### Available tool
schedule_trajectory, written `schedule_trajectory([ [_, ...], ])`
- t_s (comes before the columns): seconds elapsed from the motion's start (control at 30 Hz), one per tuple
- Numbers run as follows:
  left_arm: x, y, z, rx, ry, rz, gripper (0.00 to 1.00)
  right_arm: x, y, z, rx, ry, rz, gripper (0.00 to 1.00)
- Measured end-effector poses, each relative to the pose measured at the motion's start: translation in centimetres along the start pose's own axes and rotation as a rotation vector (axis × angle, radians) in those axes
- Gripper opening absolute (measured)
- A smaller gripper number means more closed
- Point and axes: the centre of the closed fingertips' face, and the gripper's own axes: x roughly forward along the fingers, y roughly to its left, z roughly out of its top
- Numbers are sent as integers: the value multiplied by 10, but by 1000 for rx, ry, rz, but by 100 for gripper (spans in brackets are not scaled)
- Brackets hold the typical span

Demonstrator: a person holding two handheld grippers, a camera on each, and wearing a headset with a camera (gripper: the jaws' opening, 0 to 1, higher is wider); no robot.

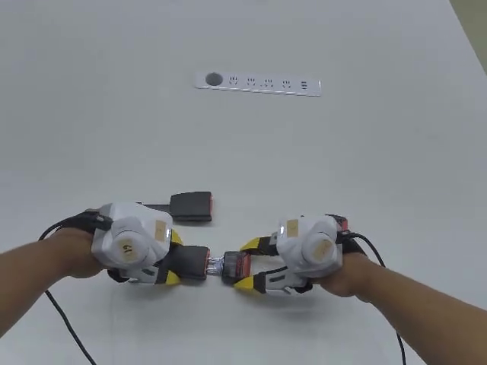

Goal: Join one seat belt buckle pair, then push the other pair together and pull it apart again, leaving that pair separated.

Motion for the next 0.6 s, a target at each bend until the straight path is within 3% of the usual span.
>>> schedule_trajectory([
  [0.53,1,0,1,28,5,-14,34,14,-1,16,-1,15,5,33],
  [0.6,0,0,1,34,5,-21,34,14,-1,15,-14,42,13,33],
])
